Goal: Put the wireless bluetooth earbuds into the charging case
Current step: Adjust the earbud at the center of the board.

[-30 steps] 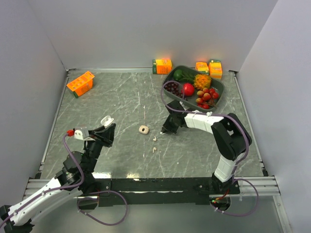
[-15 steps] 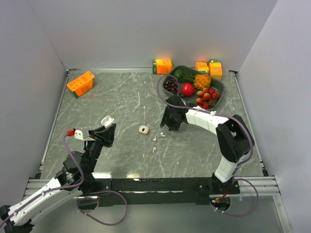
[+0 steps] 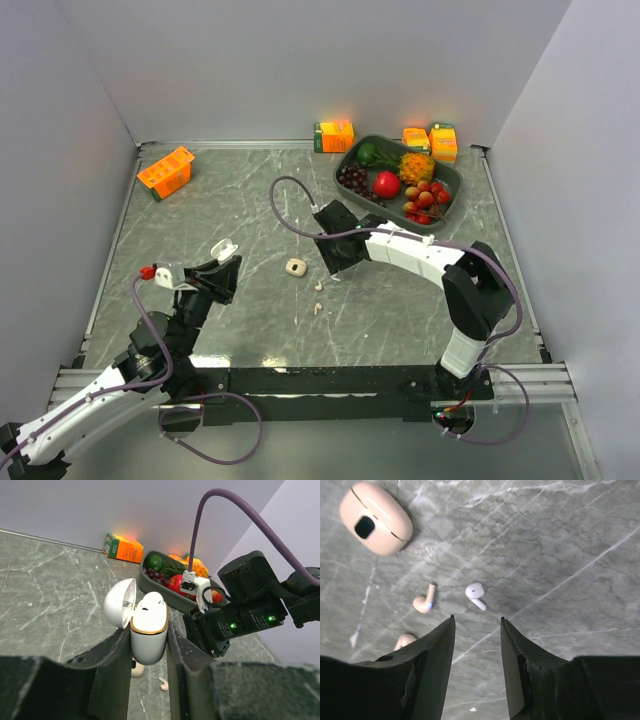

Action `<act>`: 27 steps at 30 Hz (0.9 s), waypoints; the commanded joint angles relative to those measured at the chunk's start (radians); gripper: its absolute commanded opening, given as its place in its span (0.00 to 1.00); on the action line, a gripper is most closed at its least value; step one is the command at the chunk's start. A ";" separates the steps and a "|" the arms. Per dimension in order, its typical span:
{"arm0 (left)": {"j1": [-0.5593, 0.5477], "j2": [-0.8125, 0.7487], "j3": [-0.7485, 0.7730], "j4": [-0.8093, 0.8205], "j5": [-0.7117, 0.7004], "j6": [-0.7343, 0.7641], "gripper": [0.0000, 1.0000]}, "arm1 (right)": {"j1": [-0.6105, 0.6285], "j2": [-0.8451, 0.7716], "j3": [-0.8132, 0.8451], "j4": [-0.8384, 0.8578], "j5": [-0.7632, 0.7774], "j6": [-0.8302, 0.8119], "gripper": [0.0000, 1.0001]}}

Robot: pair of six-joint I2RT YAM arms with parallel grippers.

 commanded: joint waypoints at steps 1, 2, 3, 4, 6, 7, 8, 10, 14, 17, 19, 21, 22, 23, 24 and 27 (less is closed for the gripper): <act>0.000 -0.005 0.047 0.032 0.024 0.024 0.01 | 0.021 0.019 0.023 -0.001 0.040 -0.094 0.49; 0.001 -0.010 0.045 0.032 0.024 0.020 0.01 | 0.026 0.027 0.031 -0.002 0.042 -0.099 0.50; 0.000 -0.016 0.041 0.032 0.024 0.019 0.01 | 0.034 0.039 0.037 -0.007 0.046 -0.110 0.50; 0.001 -0.016 0.039 0.032 0.024 0.017 0.01 | 0.044 0.059 0.048 -0.014 0.057 -0.111 0.52; 0.000 -0.016 0.041 0.027 0.024 0.013 0.02 | 0.052 0.070 0.046 -0.005 0.052 -0.117 0.53; 0.001 -0.016 0.041 0.026 0.024 0.011 0.01 | 0.055 0.074 0.037 0.005 0.039 -0.116 0.54; 0.001 -0.018 0.041 0.024 0.021 0.011 0.01 | 0.055 0.076 0.032 0.016 0.033 -0.114 0.54; 0.001 -0.024 0.038 0.021 0.019 0.008 0.01 | 0.057 0.084 0.028 0.028 0.026 -0.108 0.54; 0.001 -0.022 0.039 0.015 0.013 0.008 0.01 | 0.058 0.101 0.029 0.041 0.016 -0.107 0.55; 0.000 -0.024 0.039 0.015 0.010 0.010 0.01 | 0.060 0.122 0.039 0.041 0.014 -0.107 0.54; 0.000 -0.025 0.039 0.012 0.006 0.008 0.01 | 0.060 0.131 0.037 0.048 0.014 -0.108 0.53; 0.000 -0.029 0.039 0.009 0.003 0.008 0.01 | 0.061 0.136 0.032 0.056 0.017 -0.107 0.53; 0.000 -0.030 0.039 0.006 0.003 0.007 0.01 | 0.060 0.139 0.032 0.058 0.017 -0.108 0.53; 0.000 -0.032 0.038 0.006 0.003 0.007 0.01 | 0.060 0.143 0.032 0.059 0.019 -0.107 0.52; 0.000 -0.032 0.036 0.007 0.003 0.007 0.01 | 0.060 0.144 0.031 0.064 0.019 -0.108 0.52; 0.001 -0.027 0.038 0.010 0.006 0.007 0.02 | 0.058 0.150 0.032 0.070 0.020 -0.108 0.51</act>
